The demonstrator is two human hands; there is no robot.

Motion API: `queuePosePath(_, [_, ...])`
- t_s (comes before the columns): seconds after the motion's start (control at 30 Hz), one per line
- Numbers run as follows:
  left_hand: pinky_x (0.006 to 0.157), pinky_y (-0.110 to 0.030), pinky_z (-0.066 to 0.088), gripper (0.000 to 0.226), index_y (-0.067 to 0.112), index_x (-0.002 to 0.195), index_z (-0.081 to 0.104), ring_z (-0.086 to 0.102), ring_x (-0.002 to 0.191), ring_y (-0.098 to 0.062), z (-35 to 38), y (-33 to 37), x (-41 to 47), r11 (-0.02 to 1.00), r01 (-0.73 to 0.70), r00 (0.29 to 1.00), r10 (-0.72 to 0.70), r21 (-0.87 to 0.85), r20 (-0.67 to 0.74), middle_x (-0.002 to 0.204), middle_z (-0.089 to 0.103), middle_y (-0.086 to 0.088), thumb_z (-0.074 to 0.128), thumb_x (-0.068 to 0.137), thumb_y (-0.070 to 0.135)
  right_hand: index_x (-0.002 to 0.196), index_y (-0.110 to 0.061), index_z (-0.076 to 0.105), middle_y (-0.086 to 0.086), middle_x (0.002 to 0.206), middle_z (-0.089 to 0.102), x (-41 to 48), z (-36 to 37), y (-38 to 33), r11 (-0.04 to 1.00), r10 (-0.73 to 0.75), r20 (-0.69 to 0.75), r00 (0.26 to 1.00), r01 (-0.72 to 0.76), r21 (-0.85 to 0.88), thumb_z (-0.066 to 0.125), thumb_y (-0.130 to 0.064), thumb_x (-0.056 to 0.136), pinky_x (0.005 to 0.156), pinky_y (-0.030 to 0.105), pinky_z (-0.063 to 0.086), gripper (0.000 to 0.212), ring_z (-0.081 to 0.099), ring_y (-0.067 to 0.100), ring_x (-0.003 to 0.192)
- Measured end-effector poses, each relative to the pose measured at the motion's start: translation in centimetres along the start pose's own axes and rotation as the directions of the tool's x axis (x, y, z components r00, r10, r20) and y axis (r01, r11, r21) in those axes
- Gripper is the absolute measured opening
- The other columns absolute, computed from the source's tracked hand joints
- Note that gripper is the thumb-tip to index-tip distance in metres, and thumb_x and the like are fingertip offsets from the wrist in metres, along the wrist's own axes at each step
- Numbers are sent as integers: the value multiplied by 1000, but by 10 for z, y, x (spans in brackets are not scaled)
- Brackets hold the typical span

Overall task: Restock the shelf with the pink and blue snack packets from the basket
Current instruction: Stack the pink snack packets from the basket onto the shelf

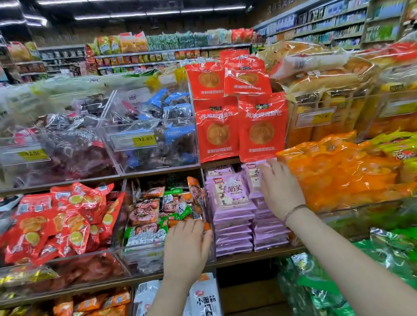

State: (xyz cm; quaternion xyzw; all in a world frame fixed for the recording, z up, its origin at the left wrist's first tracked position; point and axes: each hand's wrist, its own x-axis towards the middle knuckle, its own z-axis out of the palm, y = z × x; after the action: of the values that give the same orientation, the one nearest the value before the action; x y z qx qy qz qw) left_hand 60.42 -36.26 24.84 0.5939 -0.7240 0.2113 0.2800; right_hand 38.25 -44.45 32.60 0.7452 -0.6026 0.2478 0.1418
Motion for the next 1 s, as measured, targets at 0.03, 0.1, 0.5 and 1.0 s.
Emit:
queuePosePath(0.03, [63,-32,42,32,20,80,58,51,70,-18,0,0,0,1000,-4,1000,4,3,-1,75,56,5,34,94,37,132,-18,44,5,137,44,-2,0,0,997,-75,25,997,75,2,40,-29,95,100,37,38,38,40,24,124])
queuePosePath(0.1, [61,-32,41,31,20,78,58,51,68,-18,1,-1,0,1000,-14,1000,15,13,-20,74,56,5,36,93,36,136,-21,40,2,140,42,-6,-2,2,987,-159,122,980,162,-14,38,-51,91,108,39,30,54,37,22,130])
queuePosePath(0.5, [59,-31,37,32,21,76,55,51,67,-17,-2,0,-1,999,-11,1000,10,34,19,73,55,6,34,93,37,134,-17,30,3,140,36,1,0,19,948,-229,199,953,264,-177,72,-38,74,106,34,35,75,35,21,131])
queuePosePath(1.0, [85,-3,34,25,22,115,55,50,103,3,-51,33,-39,673,321,924,-378,-666,63,109,57,8,49,95,36,146,-36,15,-16,147,27,-86,-48,0,764,-125,104,987,29,644,57,-46,87,108,17,18,73,20,-6,133])
